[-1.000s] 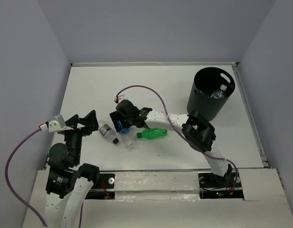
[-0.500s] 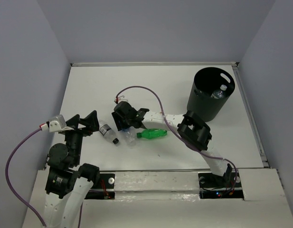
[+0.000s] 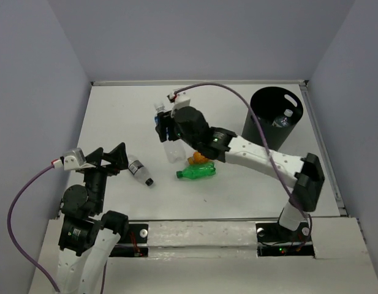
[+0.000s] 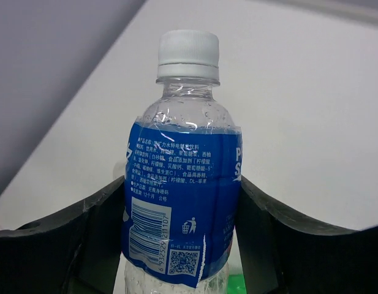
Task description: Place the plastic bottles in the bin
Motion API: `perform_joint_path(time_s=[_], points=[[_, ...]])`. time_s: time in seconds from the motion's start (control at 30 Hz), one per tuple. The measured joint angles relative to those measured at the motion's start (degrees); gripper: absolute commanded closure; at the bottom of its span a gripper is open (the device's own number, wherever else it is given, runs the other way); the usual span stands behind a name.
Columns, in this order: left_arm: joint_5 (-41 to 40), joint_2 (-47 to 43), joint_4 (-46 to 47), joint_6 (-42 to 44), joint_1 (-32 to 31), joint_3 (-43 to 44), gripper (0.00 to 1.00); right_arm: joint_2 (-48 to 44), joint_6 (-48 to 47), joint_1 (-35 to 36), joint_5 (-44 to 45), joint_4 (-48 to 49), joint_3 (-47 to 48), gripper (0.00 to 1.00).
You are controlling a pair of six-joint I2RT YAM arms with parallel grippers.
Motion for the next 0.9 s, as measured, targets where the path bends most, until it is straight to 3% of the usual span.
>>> perform_joint_path(time_s=[0.1,0.17,0.37,0.53,0.73,0.77,0.83,0.87,0.9], points=[[0.2,0.0,0.0,0.0,0.0,0.0,0.01,-13.0,-5.3,-2.5,4.9,4.5,-4.9,0.53],[0.3,-0.2,0.0,0.0,0.0,0.0,0.01,-21.6,-9.2,-7.9,8.4,8.9,-8.3,0.54],[0.6,-0.7,0.0,0.0,0.0,0.0,0.01,-36.3,-18.8,-31.7,17.3,23.5,-18.8,0.56],[0.7,-0.7,0.0,0.0,0.0,0.0,0.01,-36.2,-22.6,-41.8,18.3,30.5,-24.6,0.55],[0.7,-0.7,0.0,0.0,-0.1,0.0,0.01,-29.2,-27.1,-45.5,16.9,36.7,-29.3,0.55],[0.7,-0.7,0.0,0.0,-0.1,0.0,0.01,-28.4,-27.4,-45.5,16.5,37.1,-29.7,0.52],[0.7,-0.7,0.0,0.0,-0.1,0.0,0.01,-27.4,-27.8,-45.7,15.7,38.4,-31.2,0.39],[0.7,-0.7,0.0,0.0,-0.1,0.0,0.01,-27.3,-27.7,-45.7,15.0,38.8,-32.6,0.24],[0.7,-0.7,0.0,0.0,-0.1,0.0,0.01,-27.5,-27.6,-45.7,14.8,39.1,-33.3,0.19]])
